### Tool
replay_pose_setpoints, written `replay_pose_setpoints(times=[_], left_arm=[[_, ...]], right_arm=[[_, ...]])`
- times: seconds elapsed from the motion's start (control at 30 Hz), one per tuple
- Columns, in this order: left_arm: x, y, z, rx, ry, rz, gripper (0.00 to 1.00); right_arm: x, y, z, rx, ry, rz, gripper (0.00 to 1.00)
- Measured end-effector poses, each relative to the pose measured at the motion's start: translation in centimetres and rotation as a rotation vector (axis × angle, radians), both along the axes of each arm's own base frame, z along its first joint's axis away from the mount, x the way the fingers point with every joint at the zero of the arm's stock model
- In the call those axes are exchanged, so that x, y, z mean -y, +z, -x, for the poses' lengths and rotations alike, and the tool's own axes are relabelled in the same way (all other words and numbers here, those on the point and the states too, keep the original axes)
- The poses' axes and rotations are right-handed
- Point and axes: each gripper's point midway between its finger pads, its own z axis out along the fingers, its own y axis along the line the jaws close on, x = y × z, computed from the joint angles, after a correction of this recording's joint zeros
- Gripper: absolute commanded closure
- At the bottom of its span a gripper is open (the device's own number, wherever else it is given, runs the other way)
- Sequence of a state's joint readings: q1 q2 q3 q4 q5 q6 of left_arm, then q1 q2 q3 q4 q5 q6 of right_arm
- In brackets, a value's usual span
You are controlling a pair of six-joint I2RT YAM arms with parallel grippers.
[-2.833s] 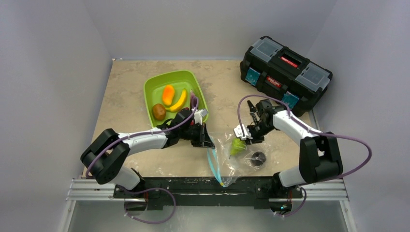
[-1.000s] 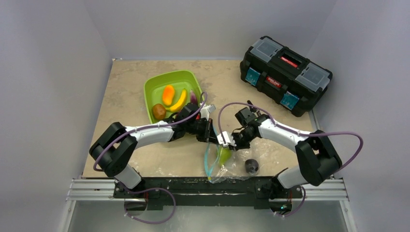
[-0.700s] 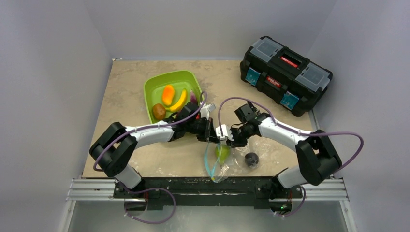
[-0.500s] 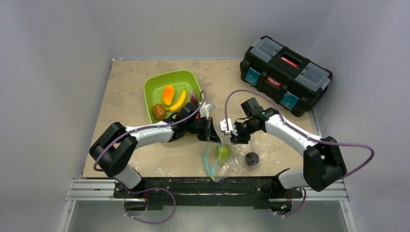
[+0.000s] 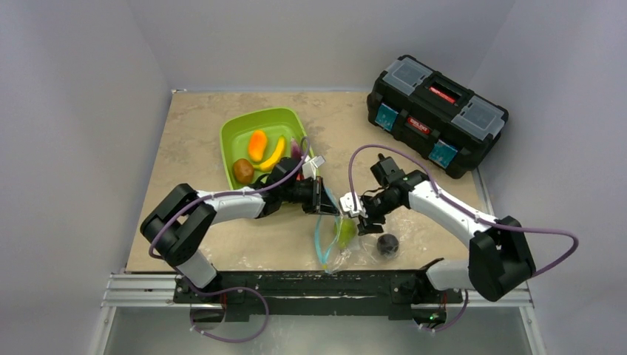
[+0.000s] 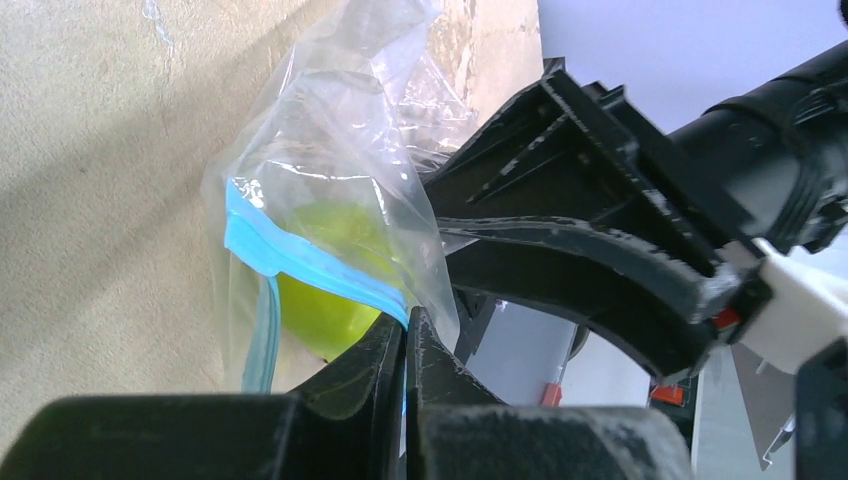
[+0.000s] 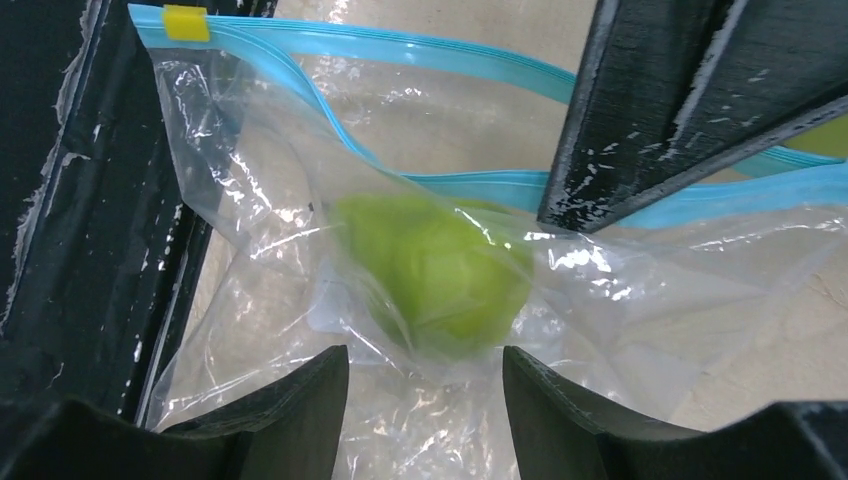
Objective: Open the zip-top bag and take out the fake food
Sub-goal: Pick up the fake fruit from the zipper food storage bag.
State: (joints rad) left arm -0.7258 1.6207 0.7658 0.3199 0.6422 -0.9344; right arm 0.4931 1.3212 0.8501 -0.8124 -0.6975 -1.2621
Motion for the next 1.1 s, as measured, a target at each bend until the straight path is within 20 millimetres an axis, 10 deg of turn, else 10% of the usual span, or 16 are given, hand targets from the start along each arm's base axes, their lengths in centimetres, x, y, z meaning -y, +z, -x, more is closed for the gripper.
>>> replay_pose_setpoints(times=[0.37,0.73,1.1], left_arm=[[0.1,-0.7,0.0,-0.028,0.000,-0.004,0.88],[-1.2,0.0,0.4,0.036,0.008,-0.055,0.38],[-4.8,3.7,0.6,0.237,0.063,-0.145,0.44]], right_arm=[[-0.8,-3.8,-0.9,0.016,-0.054,0.048,0.91],[-1.5,-4.0,-2.6,0.032,-0.133,0.035,0.93],[-1.6,-4.0,-2.5,0.029,-0.133,0.031,0.93]])
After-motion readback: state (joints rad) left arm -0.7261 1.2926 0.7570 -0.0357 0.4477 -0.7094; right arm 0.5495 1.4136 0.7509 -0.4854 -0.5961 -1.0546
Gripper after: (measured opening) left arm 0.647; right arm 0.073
